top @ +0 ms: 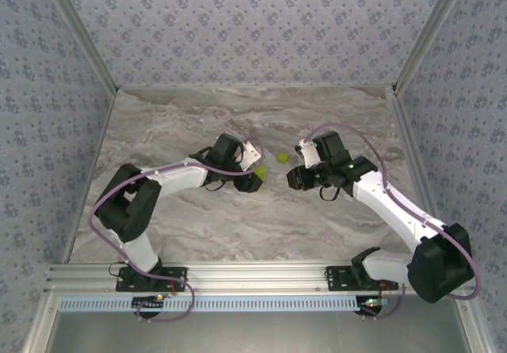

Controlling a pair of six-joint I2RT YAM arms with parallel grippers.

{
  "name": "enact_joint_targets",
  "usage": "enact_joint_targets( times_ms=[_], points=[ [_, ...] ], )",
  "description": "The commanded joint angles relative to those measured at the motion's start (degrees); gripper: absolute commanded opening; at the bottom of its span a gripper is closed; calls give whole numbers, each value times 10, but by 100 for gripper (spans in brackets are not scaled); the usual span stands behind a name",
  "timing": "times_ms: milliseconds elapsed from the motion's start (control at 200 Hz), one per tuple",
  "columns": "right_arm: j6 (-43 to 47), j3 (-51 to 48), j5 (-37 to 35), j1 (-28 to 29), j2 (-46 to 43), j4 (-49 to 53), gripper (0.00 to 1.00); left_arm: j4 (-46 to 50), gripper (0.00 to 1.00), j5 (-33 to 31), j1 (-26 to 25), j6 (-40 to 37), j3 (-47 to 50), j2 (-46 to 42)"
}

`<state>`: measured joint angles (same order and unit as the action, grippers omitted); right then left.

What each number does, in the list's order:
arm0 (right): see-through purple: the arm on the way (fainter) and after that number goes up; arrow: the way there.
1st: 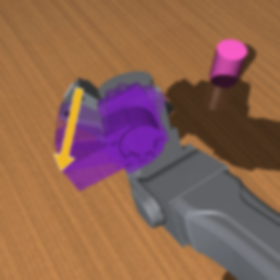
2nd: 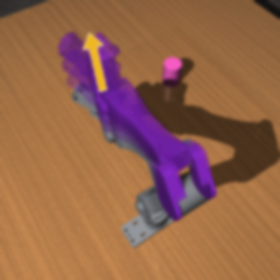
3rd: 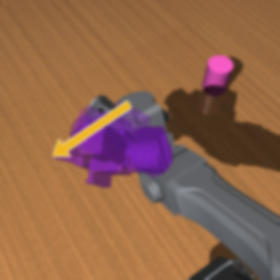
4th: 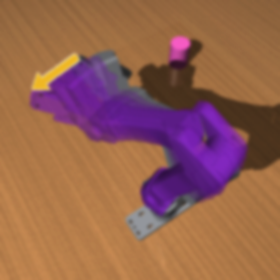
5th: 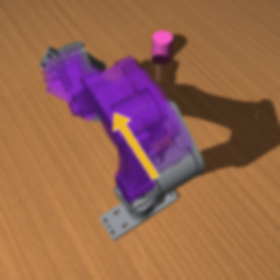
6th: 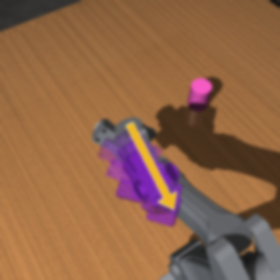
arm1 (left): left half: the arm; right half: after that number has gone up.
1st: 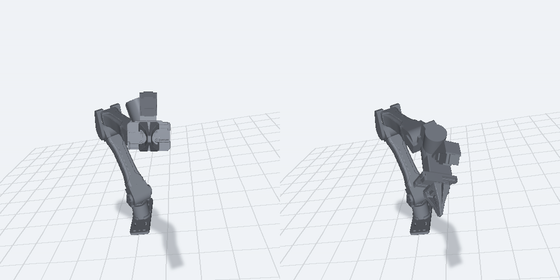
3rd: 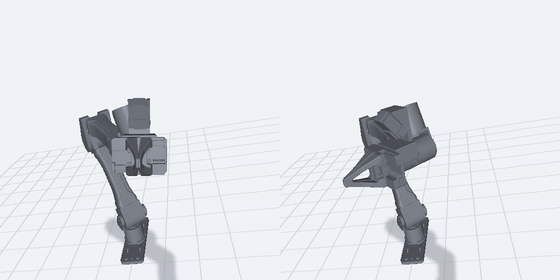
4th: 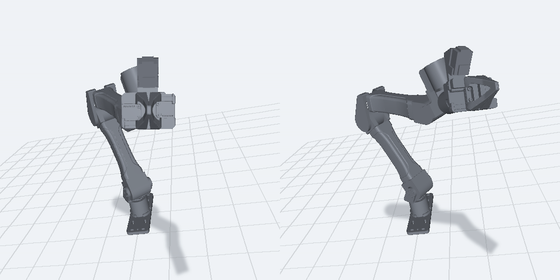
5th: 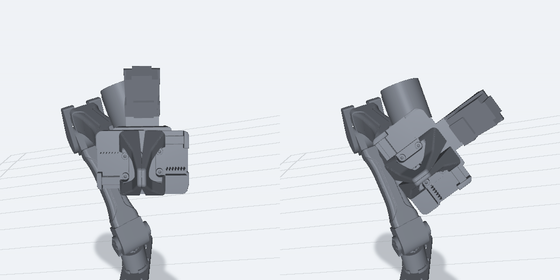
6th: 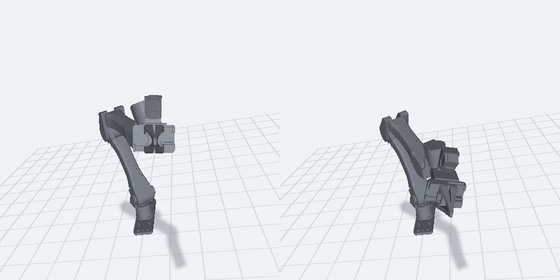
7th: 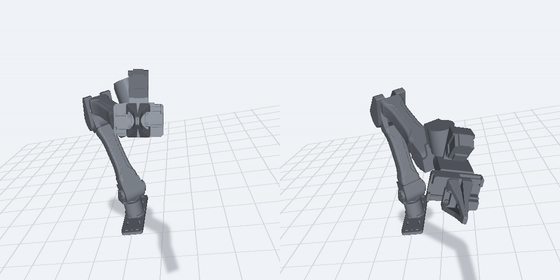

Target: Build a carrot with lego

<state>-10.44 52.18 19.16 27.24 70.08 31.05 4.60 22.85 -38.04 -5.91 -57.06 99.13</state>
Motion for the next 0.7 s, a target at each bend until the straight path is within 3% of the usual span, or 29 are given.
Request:
enact_joint_targets(
  times_ms=[0, 195, 340, 480, 695],
  points=[
    [10, -5, 6, 1, -4, -1, 27, 11, 52, 20, -5, -4, -7, 10],
    [10, -6, 7, 0, -4, 0, 27, 12, 51, 18, -6, -4, -8, 12],
    [10, -4, 6, 0, -4, 1, 27, 16, 38, 24, -6, -4, -12, 11],
    [19, -2, 14, 0, -2, 2, 27, 20, 34, 36, -6, -6, -12, 9],
    [99, 38, 58, 0, 28, 44, 27, 81, 30, 136, -3, -30, -22, -4]
  ],
)
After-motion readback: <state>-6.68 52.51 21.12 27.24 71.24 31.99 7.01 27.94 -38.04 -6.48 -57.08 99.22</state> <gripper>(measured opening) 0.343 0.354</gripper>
